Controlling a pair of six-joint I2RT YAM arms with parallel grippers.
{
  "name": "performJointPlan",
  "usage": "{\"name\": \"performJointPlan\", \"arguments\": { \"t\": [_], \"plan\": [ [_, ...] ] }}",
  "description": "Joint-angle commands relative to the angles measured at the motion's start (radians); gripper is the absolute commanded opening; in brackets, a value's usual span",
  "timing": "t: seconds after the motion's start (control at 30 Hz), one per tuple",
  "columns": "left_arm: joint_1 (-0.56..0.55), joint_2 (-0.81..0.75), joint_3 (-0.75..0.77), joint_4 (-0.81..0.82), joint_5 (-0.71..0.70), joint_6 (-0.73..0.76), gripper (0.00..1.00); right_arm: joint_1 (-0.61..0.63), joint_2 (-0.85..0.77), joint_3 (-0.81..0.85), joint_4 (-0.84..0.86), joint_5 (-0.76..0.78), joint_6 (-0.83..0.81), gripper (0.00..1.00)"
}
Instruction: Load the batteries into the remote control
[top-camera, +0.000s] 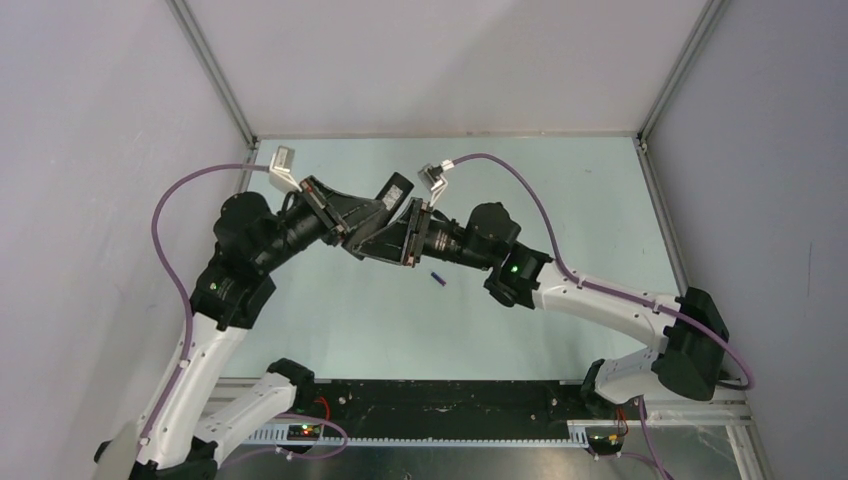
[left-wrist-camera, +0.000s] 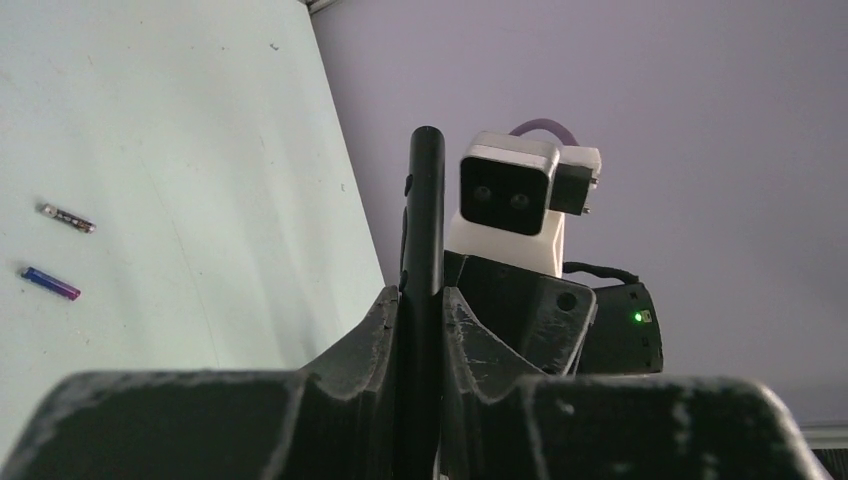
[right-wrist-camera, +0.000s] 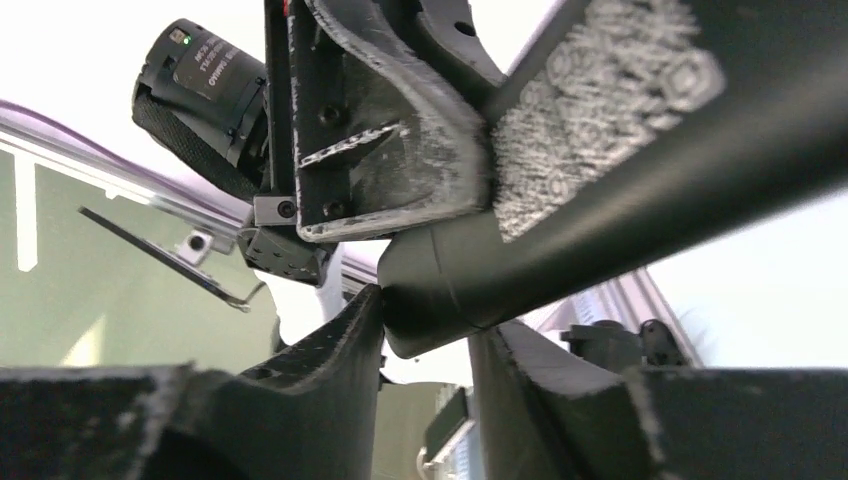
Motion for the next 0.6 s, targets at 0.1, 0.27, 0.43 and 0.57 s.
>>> {"name": "performJointPlan", "arguments": {
  "t": [0.1,0.27,0.43,0.57],
  "plan": [
    [0.006,-0.017,0.033,0.034,0.037,-0.009,0.00,-0.008,0.034,0.025,0.169,-0.088,0.107,0.21],
    [0.012,-0.028,0.019,0.033,0.052,0.015,0.09,-0.015,0.057,0.025,0.225,-0.131,0.150,0.06],
    [0.046,-0.040,0.018,0.034,0.110,0.080,0.38,-0.015,0.048,0.024,0.202,-0.150,0.130,0.00],
    [0.089,-0.034,0.037,0.034,0.192,0.152,0.53,-0.015,0.029,0.026,0.145,-0.178,0.088,0.00]
  ]
}}
